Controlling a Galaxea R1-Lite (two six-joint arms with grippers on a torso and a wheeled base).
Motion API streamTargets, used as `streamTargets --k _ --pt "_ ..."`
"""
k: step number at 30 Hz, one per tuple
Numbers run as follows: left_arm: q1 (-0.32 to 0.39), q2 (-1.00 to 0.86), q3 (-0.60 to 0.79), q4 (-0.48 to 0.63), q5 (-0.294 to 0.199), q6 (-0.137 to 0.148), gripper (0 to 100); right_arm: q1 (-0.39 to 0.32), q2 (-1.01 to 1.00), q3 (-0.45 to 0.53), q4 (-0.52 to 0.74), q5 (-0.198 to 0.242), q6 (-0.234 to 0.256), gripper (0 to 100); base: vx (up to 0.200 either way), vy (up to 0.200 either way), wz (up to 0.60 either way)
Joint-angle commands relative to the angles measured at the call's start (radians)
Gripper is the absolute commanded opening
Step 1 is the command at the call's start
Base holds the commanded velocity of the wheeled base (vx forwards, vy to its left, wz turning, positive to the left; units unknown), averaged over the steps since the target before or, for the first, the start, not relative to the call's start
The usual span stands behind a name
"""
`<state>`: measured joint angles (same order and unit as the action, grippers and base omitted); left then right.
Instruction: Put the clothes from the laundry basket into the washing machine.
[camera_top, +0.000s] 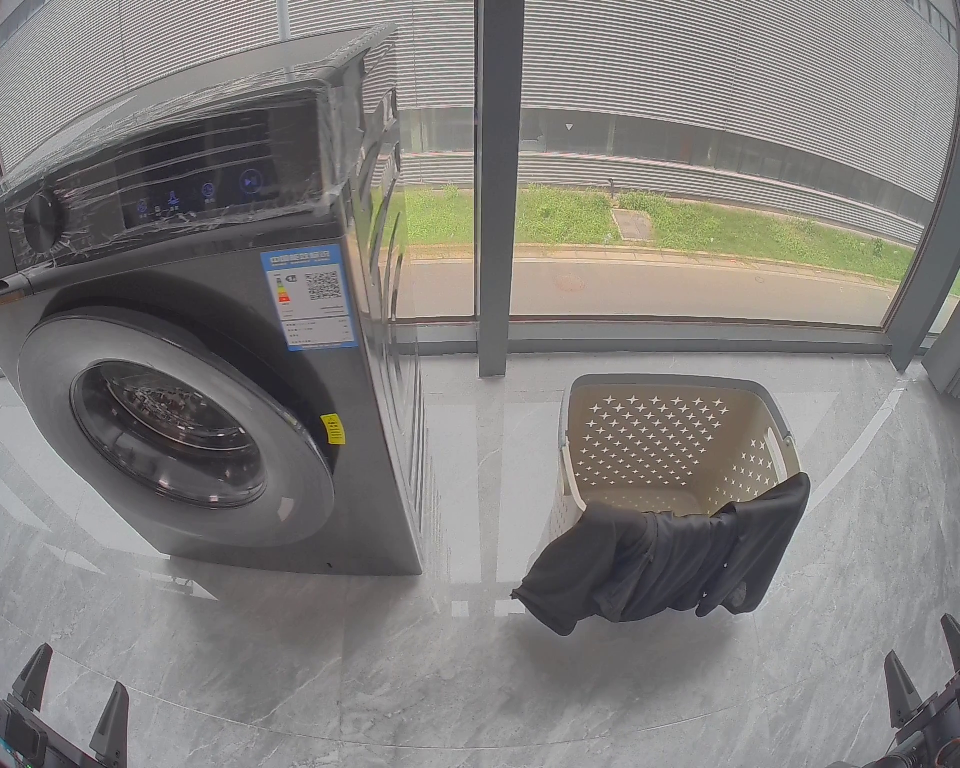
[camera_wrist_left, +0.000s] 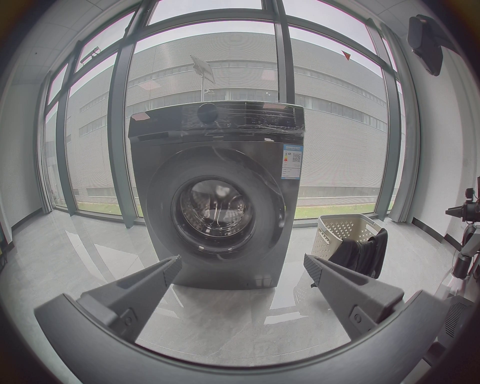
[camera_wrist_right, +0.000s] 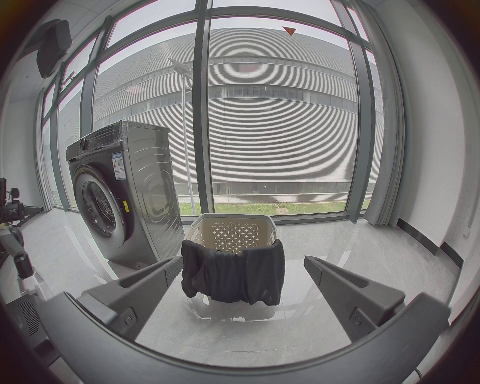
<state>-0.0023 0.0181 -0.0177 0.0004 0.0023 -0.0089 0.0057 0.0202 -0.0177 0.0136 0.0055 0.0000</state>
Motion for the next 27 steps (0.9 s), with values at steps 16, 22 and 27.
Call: streamTargets --k 16,22,27 --pt "0.001 -0.017 0.018 0.000 0.001 -0.002 100 0.000 0.000 0.012 0.000 -0.001 0.000 100 0.000 -0.200 0.00" --pt "-0.001 -0.017 0.018 0.000 0.001 0.000 100 0.000 0.000 0.012 0.000 0.001 0.000 100 0.000 -0.200 0.00" --pt "0.001 -0.017 0.018 0.000 0.001 0.000 100 0.000 0.000 0.012 0.000 -0.001 0.000 100 0.000 -0.200 0.00"
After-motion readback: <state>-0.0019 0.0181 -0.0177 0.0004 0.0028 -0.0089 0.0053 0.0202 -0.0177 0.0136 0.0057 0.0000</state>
